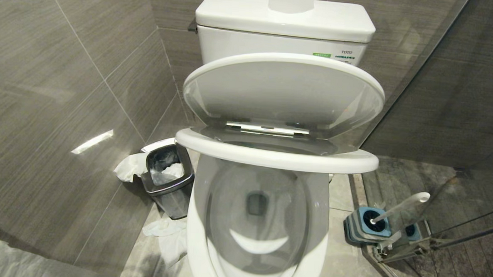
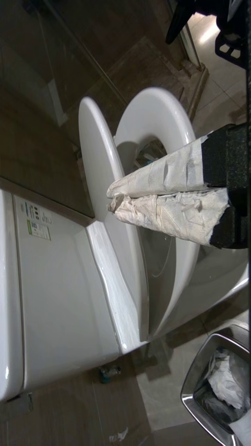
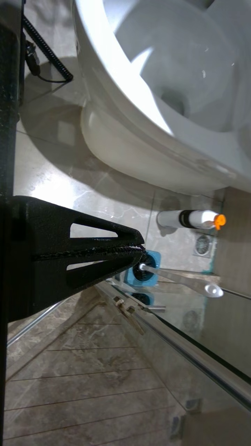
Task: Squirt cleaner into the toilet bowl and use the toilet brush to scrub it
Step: Close the toilet lid
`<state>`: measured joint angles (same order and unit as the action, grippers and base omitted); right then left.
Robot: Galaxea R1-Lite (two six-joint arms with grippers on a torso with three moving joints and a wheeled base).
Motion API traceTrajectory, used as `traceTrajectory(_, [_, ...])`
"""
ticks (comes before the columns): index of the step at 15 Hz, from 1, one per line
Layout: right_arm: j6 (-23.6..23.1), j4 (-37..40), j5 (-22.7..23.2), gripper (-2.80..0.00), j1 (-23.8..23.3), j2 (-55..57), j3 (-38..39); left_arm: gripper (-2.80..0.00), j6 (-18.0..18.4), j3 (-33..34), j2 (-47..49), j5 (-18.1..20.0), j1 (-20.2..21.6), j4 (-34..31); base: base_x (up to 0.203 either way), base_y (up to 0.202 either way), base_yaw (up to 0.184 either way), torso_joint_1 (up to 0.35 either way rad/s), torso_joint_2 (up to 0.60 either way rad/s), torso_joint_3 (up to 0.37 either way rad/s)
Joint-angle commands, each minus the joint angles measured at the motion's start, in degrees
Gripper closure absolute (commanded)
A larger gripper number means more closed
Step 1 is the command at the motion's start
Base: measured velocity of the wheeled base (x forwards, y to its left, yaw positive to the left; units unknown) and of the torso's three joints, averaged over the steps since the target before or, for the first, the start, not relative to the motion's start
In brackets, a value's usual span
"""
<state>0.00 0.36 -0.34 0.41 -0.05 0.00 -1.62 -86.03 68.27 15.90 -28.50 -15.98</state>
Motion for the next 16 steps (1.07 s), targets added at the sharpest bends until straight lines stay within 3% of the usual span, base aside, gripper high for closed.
traceTrajectory(1, [0.00,-0.01,-0.02,0.00,0.02,0.05,0.00,0.00,-0.05,-0.01,0.11,-0.24,-2.37,-0.08,0.000,0.000,0.000,0.002,0.00,0.193])
traceTrajectory(6, [0.00,-0.01,-0.02,0.00,0.02,0.05,0.00,0.00,1.83,-0.76,0.33,-0.77,-5.64,-0.10,0.000,0.000,0.000,0.003,0.00,0.064])
traceTrajectory(7, [0.00,-0.01,-0.02,0.00,0.02,0.05,0.00,0.00,3.34,-0.76,0.50,-3.25,-6.40,-0.19,0.000,0.000,0.000,0.001,0.00,0.088])
traceTrajectory(11, [0.00,-0.01,-0.02,0.00,0.02,0.05,0.00,0.00,6.52,-0.76,2.75,-17.46,-14.46,-1.25,0.000,0.000,0.000,0.002,0.00,0.162])
traceTrajectory(14, [0.00,-0.01,-0.02,0.00,0.02,0.05,0.00,0.00,7.42,-4.39,9.56,-24.08,-17.80,-1.49,0.000,0.000,0.000,0.002,0.00,0.051])
traceTrajectory(15, [0.00,-0.01,-0.02,0.00,0.02,0.05,0.00,0.00,8.63,-7.02,12.19,-29.64,-19.19,-1.78,0.000,0.000,0.000,0.000,0.00,0.000])
traceTrajectory(16, [0.00,-0.01,-0.02,0.00,0.02,0.05,0.00,0.00,10.25,-10.60,15.63,-37.62,-21.55,-2.25,0.000,0.000,0.000,0.000,0.00,0.000])
